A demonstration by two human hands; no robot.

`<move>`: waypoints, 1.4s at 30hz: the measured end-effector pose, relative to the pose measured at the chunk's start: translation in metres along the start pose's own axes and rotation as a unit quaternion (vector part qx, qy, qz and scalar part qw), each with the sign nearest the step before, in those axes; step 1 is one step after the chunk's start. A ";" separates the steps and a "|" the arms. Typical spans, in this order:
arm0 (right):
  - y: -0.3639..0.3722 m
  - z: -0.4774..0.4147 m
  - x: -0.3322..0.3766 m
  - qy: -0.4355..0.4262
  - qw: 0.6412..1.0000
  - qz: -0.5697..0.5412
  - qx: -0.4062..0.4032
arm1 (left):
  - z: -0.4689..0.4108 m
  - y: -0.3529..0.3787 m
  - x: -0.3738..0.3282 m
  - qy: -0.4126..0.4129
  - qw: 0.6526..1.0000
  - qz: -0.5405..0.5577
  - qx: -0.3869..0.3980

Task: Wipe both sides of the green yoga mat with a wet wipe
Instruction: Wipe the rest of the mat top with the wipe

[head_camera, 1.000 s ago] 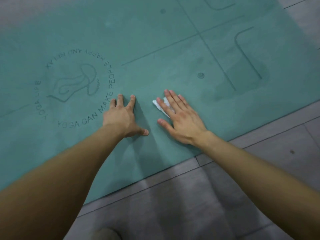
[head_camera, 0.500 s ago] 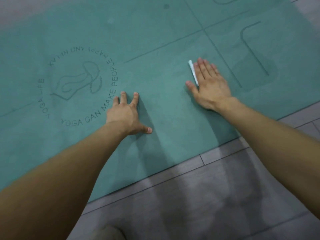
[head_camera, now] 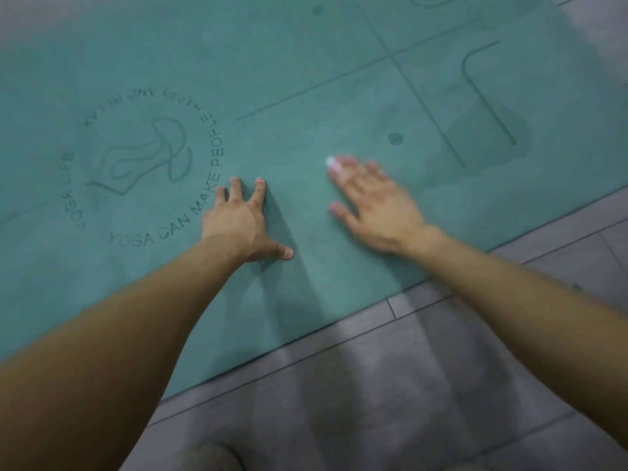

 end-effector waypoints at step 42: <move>-0.030 0.075 -0.060 0.255 0.964 -0.019 -0.071 | 0.033 0.047 -0.002 0.086 0.987 0.026 -0.130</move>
Point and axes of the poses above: each hand's wrist, its own z-axis away from the middle knuckle, its own y-axis out of the palm, x = y × z, the point moved 1 cm from there along -z, towards the middle knuckle, and after that the axes turned 9 degrees about -z, right-handed, at the moved point
